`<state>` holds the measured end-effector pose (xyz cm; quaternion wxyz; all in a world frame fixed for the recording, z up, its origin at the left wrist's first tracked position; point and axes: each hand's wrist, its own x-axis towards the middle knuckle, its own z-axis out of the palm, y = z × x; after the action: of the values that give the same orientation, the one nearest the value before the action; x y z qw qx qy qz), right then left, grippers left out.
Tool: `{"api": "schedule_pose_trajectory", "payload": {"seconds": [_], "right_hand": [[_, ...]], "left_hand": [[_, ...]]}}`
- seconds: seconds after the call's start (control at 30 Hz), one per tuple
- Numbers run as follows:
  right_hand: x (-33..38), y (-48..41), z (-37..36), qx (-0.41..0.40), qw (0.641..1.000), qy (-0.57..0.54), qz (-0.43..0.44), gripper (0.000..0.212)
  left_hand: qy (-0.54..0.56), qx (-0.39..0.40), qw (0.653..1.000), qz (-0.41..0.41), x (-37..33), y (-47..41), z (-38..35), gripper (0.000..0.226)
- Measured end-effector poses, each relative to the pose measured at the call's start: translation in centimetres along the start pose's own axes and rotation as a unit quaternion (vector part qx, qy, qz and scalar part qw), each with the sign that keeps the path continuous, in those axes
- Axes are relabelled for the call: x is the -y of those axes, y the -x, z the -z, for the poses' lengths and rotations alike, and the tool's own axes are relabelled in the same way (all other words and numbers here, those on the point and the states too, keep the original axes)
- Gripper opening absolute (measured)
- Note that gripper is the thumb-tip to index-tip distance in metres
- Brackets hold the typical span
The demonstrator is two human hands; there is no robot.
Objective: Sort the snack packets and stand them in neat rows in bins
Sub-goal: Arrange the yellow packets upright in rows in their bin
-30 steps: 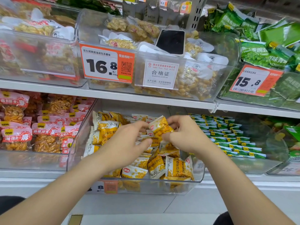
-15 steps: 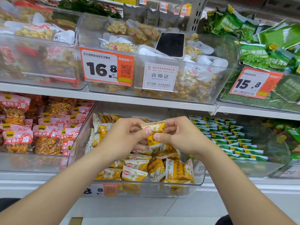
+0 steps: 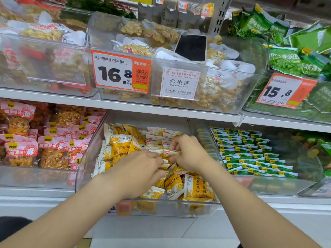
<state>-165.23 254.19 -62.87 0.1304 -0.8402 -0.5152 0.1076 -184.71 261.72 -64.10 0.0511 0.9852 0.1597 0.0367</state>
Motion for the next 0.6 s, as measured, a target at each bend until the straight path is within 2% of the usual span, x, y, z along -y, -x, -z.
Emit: {"api": "schedule_pose_trajectory", "payload": {"seconds": [0.13, 0.23, 0.37, 0.43, 0.53, 0.6], "right_hand": [[0.5, -0.6, -0.1, 0.023, 0.997, 0.073, -0.022, 0.04], [1.1, -0.5, 0.5, -0.015, 0.985, 0.163, -0.051, 0.069], [1.4, -0.1, 0.9, -0.028, 0.98, 0.183, -0.07, 0.091], [1.4, 0.0, 1.2, -0.029, 0.986, 0.149, -0.07, 0.081], [0.9, 0.2, 1.2, -0.024, 0.996, 0.07, -0.048, 0.038], [0.2, 0.5, 1.4, -0.039, 0.997, 0.055, -0.037, 0.026]], "left_hand": [[-0.033, 0.026, 0.999, 0.007, -0.2, -0.1, 0.5, 0.046], [-0.043, 0.038, 0.998, 0.017, -0.4, -0.1, 0.7, 0.048], [-0.059, 0.056, 0.996, 0.026, -0.5, -0.3, 0.8, 0.051], [-0.065, 0.063, 0.995, 0.029, -0.5, -0.3, 0.7, 0.053], [-0.072, 0.067, 0.995, 0.029, -0.6, -0.3, 0.5, 0.058], [-0.071, 0.061, 0.995, 0.028, -0.6, -0.3, 0.3, 0.061]]}}
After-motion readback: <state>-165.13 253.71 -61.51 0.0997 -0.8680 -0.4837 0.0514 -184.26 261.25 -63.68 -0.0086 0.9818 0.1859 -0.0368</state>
